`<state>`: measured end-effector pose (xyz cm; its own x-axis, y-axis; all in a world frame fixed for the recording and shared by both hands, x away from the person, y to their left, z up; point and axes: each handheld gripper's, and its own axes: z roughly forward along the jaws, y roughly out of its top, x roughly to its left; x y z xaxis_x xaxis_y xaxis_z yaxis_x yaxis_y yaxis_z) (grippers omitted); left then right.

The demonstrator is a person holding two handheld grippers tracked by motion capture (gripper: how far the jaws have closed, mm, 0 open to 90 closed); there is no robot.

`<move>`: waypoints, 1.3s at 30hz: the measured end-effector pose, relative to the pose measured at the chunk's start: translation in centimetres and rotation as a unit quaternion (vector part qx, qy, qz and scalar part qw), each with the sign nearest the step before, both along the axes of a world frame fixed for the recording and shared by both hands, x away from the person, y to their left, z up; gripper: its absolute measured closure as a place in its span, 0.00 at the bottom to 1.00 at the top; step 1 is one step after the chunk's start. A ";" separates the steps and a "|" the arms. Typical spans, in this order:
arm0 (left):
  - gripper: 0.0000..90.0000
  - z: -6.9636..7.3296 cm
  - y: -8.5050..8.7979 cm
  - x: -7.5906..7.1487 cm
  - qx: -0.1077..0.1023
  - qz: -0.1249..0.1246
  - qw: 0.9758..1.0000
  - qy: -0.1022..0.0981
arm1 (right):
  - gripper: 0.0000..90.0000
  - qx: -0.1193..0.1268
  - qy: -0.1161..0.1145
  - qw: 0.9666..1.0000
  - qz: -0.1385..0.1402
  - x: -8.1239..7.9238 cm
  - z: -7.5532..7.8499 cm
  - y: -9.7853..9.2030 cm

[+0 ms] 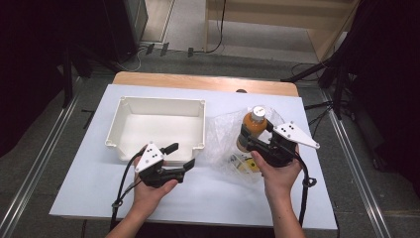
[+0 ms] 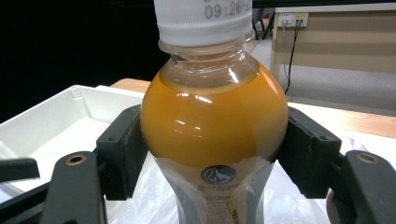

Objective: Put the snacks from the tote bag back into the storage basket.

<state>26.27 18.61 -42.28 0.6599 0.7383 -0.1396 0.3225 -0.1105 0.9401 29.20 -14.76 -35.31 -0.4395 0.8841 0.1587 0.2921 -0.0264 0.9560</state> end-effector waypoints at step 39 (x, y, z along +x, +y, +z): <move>0.08 0.2 11.8 -1.4 -0.013 0.130 0.991 -0.007 | 0.35 -0.006 0.001 1.000 0.031 0.2 0.8 3.9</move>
